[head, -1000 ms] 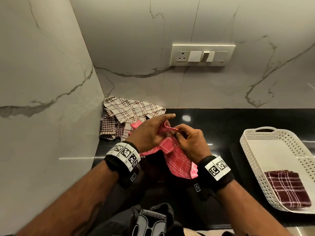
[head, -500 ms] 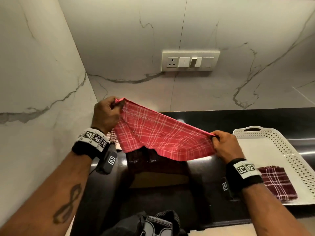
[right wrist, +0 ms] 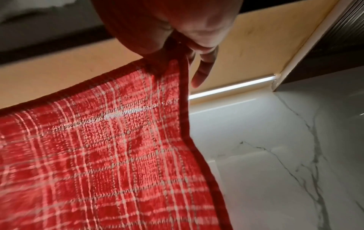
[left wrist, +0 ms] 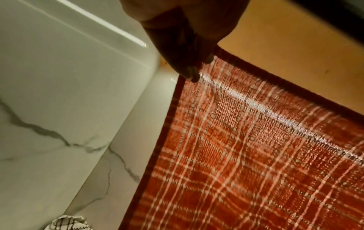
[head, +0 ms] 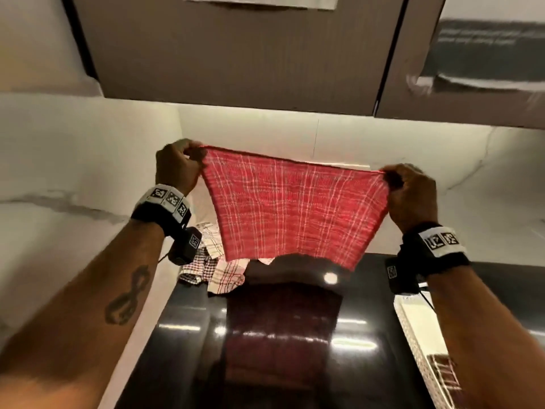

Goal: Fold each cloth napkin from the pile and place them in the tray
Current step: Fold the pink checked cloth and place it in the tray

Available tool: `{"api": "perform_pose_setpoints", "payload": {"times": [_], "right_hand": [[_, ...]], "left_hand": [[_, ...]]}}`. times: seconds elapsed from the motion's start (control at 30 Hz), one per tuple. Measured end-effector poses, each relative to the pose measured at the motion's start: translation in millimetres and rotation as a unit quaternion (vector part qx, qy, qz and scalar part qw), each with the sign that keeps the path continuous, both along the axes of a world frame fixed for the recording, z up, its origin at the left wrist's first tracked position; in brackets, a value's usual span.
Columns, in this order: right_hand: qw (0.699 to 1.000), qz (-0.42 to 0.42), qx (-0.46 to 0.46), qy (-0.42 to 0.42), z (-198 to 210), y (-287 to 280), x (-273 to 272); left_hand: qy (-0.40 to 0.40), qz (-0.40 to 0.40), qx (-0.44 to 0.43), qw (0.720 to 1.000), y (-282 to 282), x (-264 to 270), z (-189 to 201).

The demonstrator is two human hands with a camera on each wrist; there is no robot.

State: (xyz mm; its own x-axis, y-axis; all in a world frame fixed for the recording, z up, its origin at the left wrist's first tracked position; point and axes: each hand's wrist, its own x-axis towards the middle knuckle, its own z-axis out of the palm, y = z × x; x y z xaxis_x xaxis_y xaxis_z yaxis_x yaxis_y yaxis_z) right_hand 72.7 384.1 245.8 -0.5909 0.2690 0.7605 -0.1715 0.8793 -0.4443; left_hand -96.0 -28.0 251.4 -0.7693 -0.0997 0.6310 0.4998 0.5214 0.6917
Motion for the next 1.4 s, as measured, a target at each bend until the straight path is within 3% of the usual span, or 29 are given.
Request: {"api": "perform_pose_setpoints", "payload": {"times": [0.17,0.3,0.43,0.63,0.73,0.83,0.97,1.1,1.27,1.4], "right_hand": [[0.996,0.081,-0.036,0.029,-17,-7,78],[0.987,0.120,-0.093,-0.048,-91,-14,140],[0.969,0.156,-0.095,-0.165,-185,-21,191],[0.920,0.149,-0.134,-0.337,-271,-24,249],[0.875,0.181,-0.200,-0.401,-277,-21,275],[0.823,0.212,-0.314,-0.423,-257,-20,289],[0.860,0.184,-0.289,-0.378,-239,-10,258],[0.893,0.097,-0.240,-0.369,-254,-3,185],[0.888,-0.008,-0.239,-0.393,-302,11,102],[0.871,-0.058,-0.222,-0.434,-334,15,67]], "left_hand": [[0.032,-0.011,0.041,0.999,-32,97,-29],[-0.003,0.006,-0.027,1.000,-49,194,-95],[-0.129,0.037,-0.084,0.987,-70,257,-182],[-0.289,-0.038,-0.190,0.938,-89,323,-260],[-0.345,-0.073,-0.179,0.919,-96,348,-267],[-0.358,-0.092,-0.147,0.918,-101,361,-263],[-0.339,-0.044,-0.132,0.930,-93,341,-251],[-0.311,0.015,-0.135,0.940,-65,270,-252],[-0.354,0.011,-0.180,0.918,-33,172,-289],[-0.408,-0.001,-0.201,0.891,-21,130,-332]]}}
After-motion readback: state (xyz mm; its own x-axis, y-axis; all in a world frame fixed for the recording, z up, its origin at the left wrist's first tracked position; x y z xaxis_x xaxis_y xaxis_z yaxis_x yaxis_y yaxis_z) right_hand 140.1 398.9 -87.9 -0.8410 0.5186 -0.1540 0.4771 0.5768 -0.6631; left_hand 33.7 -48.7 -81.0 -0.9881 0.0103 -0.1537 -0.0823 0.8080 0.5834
